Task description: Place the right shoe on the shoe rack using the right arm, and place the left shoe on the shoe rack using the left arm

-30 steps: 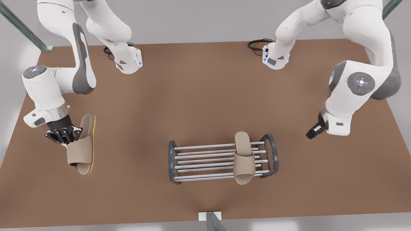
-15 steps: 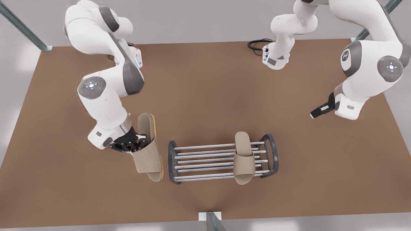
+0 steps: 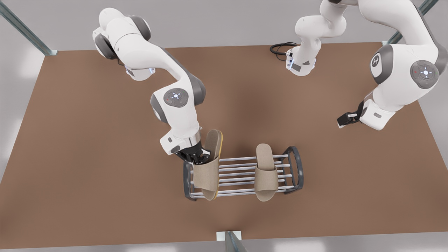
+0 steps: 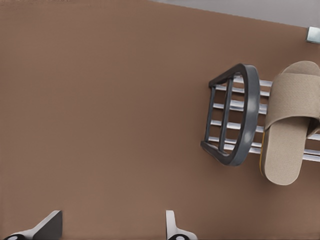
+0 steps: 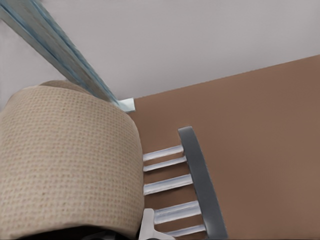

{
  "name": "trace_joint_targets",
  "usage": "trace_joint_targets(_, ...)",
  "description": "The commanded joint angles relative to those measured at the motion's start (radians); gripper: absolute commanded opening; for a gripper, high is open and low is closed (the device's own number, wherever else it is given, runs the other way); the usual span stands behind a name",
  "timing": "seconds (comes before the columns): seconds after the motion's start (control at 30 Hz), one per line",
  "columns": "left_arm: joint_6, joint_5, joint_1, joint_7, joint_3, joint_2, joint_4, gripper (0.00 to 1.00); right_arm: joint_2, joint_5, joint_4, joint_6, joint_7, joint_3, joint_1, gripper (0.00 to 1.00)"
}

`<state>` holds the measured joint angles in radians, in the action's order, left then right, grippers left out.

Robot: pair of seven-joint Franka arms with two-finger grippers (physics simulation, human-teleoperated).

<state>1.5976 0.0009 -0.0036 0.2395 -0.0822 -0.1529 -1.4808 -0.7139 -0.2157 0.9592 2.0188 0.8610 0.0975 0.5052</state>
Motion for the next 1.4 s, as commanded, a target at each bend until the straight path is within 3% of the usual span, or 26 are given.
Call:
trace_joint_targets(0.0,0.001,0.004,-0.003,-0.166,-0.001,0.001,0.000,1.00,-0.018,-0.007,0.000,0.135,0.440,-0.001,0.001,0.21)
trace_joint_targets(0.1,0.001,0.002,-0.003,-0.164,-0.001,0.000,0.000,1.00,-0.058,-0.010,0.007,0.273,0.317,-0.009,0.001,0.21)
trace_joint_targets(0.27,-0.013,-0.002,-0.035,-0.100,-0.001,0.010,0.000,1.00,-0.093,-0.010,0.001,0.331,0.320,-0.025,0.058,0.21)
trace_joint_targets(0.8,-0.036,0.001,-0.055,-0.006,-0.007,-0.071,0.105,1.00,-0.131,-0.050,0.030,0.351,0.027,-0.045,0.068,0.21)
trace_joint_targets(1.0,-0.036,0.002,-0.052,-0.008,-0.005,-0.079,0.111,1.00,-0.061,-0.099,0.216,0.344,-0.089,-0.036,0.079,0.21)
trace_joint_targets(1.2,-0.035,0.002,-0.055,-0.006,-0.005,-0.079,0.111,1.00,-0.070,-0.122,0.225,0.353,-0.083,-0.035,0.079,0.21)
trace_joint_targets(1.23,-0.036,0.002,-0.055,-0.008,-0.004,-0.079,0.111,1.00,-0.070,-0.120,0.225,0.351,-0.083,-0.035,0.079,0.43)
trace_joint_targets(1.27,-0.035,0.002,-0.053,-0.006,-0.004,-0.080,0.111,1.00,-0.070,-0.122,0.227,0.351,-0.083,-0.036,0.081,0.93)
trace_joint_targets(1.3,-0.033,0.002,-0.055,-0.006,-0.005,-0.080,0.111,1.00,-0.070,-0.152,0.251,0.354,-0.079,-0.036,0.090,1.00)
trace_joint_targets(1.37,-0.016,0.002,-0.055,-0.008,-0.005,-0.082,0.111,1.00,-0.068,-0.229,0.262,0.353,-0.071,-0.036,0.108,1.00)
